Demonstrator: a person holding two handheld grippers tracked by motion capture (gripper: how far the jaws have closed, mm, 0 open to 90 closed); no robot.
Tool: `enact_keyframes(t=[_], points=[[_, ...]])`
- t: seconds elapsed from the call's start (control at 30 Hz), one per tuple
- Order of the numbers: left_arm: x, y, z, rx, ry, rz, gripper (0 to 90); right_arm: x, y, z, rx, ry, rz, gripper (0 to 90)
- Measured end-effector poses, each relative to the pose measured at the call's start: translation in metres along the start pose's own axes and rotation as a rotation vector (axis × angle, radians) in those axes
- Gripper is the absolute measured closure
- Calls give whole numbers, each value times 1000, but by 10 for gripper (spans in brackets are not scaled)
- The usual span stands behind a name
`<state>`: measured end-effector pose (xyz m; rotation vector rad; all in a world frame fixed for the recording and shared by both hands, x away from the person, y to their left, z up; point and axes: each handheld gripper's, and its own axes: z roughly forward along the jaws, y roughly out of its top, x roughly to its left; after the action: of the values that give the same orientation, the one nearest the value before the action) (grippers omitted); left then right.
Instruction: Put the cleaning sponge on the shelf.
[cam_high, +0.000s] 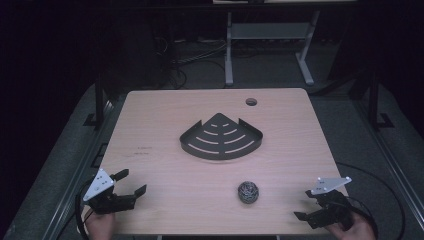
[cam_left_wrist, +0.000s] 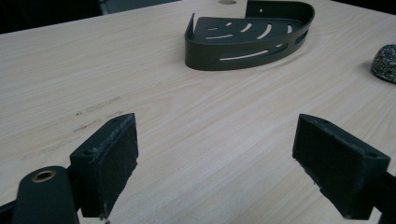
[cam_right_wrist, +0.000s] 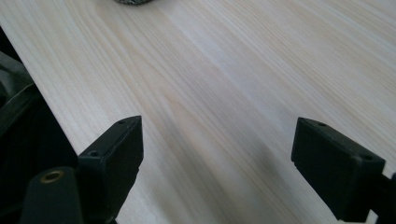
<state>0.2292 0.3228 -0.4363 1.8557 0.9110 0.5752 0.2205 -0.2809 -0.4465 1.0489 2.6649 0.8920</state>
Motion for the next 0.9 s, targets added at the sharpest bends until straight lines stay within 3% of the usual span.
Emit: enact_keyframes(t=[0.3, 0.9], points=[[-1, 0, 1, -5, -11, 1, 137, 12, 14, 1, -5, 10, -54, 165], [3, -1, -5, -20, 3, -12, 137, 31, 40, 10, 35, 35, -135, 157]])
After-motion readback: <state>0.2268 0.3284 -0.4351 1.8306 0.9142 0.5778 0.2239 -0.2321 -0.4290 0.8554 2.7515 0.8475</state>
